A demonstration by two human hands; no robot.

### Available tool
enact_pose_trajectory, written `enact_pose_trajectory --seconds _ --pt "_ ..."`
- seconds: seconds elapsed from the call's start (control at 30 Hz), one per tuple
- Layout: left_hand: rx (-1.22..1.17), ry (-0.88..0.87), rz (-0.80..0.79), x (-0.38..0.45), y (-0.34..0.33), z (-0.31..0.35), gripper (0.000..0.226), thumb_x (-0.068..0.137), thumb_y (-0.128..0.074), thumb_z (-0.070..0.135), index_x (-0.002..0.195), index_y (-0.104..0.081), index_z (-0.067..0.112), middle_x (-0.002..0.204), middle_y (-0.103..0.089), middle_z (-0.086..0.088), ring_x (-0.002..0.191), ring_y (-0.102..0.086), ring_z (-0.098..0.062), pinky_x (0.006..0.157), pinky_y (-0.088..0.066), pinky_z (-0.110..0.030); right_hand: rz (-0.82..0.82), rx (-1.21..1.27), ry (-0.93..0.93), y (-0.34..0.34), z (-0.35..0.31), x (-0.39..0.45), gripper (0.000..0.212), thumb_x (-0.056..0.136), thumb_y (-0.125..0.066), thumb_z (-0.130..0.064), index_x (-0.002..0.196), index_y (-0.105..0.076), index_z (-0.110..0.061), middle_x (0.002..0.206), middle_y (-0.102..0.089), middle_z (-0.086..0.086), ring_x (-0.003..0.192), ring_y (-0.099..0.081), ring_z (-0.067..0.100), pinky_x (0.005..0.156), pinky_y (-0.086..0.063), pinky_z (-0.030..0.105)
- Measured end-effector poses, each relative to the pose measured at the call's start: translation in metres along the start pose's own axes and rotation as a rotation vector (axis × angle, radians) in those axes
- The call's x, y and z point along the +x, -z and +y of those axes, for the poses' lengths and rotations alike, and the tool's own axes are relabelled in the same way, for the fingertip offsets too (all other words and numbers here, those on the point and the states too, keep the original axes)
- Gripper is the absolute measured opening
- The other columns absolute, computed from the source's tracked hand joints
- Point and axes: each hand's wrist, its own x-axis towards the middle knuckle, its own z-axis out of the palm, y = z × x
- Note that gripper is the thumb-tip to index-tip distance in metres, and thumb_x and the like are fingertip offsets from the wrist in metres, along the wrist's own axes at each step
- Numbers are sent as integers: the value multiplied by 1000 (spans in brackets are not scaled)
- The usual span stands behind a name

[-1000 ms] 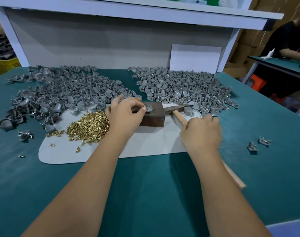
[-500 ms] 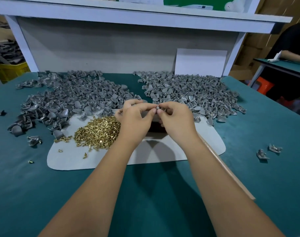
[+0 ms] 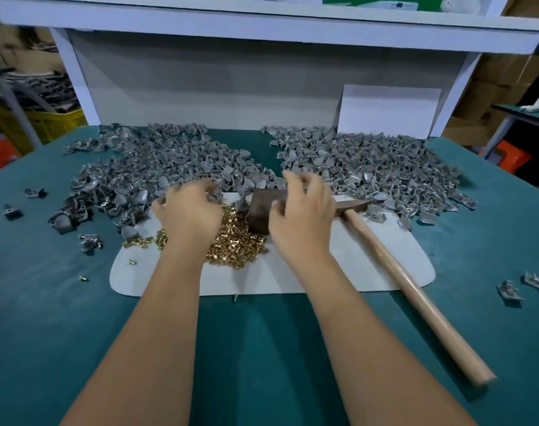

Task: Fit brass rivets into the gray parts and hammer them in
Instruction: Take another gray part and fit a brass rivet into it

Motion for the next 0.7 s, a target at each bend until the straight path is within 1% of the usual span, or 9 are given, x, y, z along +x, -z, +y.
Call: enact_pose_trajectory --seconds 0.1,0.2,0.3,0.33,0.37,0.43,0.5,0.6,0.7 --pt "1 7 5 4 0 -10 60 83 -51 -3 134 -59 27 138 -59 -10 133 -44 -32 113 -25 -50 26 -40 219 -4 -7 -12 35 84 -58 -14 119 -60 -18 121 -52 6 116 -42 25 98 -28 37" --pt "-30 -57 -35 5 -4 -12 67 82 -45 -7 142 -50 22 145 -52 -13 137 -41 -33 113 -31 -54 43 -15 351 -4 -18 -19 25 81 -58 -8 103 -68 -12 105 -60 6 102 -50 27 88 -35 37" --pt "31 -139 -149 5 -9 -10 61 93 -40 5 151 -36 22 157 -37 -8 148 -21 -29 119 -16 -55 -84 -7 468 -8 -26 -28 18 83 -57 -9 96 -69 -7 96 -62 9 94 -51 28 81 -42 40" --pt "54 -149 -183 7 -10 -11 56 97 -38 10 152 -34 23 158 -35 -6 150 -17 -27 119 -13 -54 -129 -9 487 -10 -28 -31 17 85 -57 -14 96 -67 -6 97 -61 8 96 -50 27 80 -43 39" --pt "66 -149 -206 8 -11 -12 52 99 -37 14 150 -37 24 158 -36 -4 150 -17 -26 118 -13 -52 -172 -8 481 -11 -29 -32 19 86 -56 -20 97 -65 -7 100 -59 7 99 -48 25 77 -44 38" --pt "55 -142 -205 10 -11 -16 43 101 -37 16 140 -52 24 154 -42 0 147 -22 -28 117 -20 -52 -241 -15 429 -13 -28 -33 26 88 -54 -32 101 -62 -12 106 -56 3 104 -45 22 72 -45 35" --pt "27 -124 -161 9 -10 -17 36 98 -42 15 125 -65 24 143 -53 -2 138 -33 -32 111 -30 -50 -294 -40 406 -15 -25 -33 28 88 -52 -37 100 -63 -14 103 -54 1 105 -43 20 71 -44 32" --pt "17 -74 -86 6 -7 -14 26 92 -52 18 107 -72 24 124 -63 -6 122 -45 -36 100 -41 -46 -346 9 389 -13 -21 -30 25 90 -53 -34 101 -67 -17 101 -55 -2 103 -42 17 74 -46 32" --pt "25 -36 -56 3 -5 -12 21 90 -54 19 98 -73 23 114 -67 -5 118 -48 -37 95 -44 -44 -367 76 373 -11 -21 -29 19 90 -55 -26 100 -69 -19 102 -59 -3 102 -46 17 77 -47 34"
